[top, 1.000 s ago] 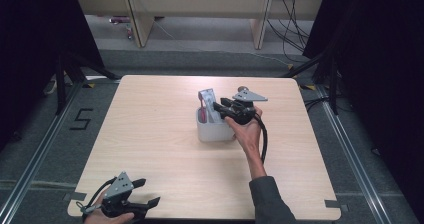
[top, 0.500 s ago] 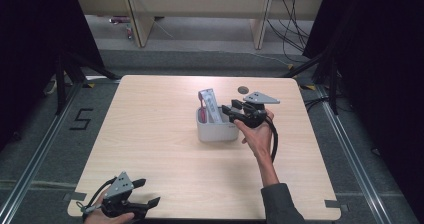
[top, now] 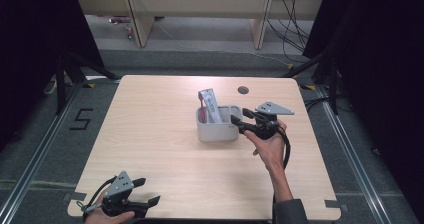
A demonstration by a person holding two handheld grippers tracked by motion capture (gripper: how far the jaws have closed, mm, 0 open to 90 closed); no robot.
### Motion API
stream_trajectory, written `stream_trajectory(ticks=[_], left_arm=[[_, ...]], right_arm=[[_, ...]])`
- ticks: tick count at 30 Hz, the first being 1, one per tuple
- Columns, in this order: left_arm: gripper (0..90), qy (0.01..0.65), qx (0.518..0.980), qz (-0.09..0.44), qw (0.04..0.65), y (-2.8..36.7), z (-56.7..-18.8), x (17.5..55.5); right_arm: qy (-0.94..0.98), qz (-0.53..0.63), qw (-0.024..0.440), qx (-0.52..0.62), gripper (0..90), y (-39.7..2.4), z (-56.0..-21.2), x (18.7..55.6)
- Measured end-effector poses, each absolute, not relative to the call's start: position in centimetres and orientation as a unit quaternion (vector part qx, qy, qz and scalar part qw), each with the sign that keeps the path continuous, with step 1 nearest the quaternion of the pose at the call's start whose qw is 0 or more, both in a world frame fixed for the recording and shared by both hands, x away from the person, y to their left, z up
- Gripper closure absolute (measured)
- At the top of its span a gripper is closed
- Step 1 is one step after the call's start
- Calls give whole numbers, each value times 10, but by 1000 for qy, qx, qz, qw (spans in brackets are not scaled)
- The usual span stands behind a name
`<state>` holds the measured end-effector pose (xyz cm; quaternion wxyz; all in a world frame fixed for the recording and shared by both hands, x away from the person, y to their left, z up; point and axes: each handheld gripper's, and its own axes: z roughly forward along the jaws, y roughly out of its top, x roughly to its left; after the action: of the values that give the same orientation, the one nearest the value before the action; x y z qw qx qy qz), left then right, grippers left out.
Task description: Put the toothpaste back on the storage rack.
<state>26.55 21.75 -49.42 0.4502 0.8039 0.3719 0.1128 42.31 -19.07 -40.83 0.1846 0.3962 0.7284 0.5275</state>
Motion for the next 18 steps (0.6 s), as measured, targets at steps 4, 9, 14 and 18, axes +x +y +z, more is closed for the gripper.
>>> stream_trajectory(ticks=[4,9,14,18], left_arm=[[191,370,802,112,456,217,-494,266],[191,366,806,112,452,217,-493,268],[191,364,807,109,452,215,-491,267],[191,362,807,111,453,216,-491,268]], right_arm=[[738,519,187,388,419,-198,-412,410],[747,512,170,388,395,-203,-415,401],[746,512,164,393,370,-206,-418,396],[748,509,159,394,355,-205,-420,391]])
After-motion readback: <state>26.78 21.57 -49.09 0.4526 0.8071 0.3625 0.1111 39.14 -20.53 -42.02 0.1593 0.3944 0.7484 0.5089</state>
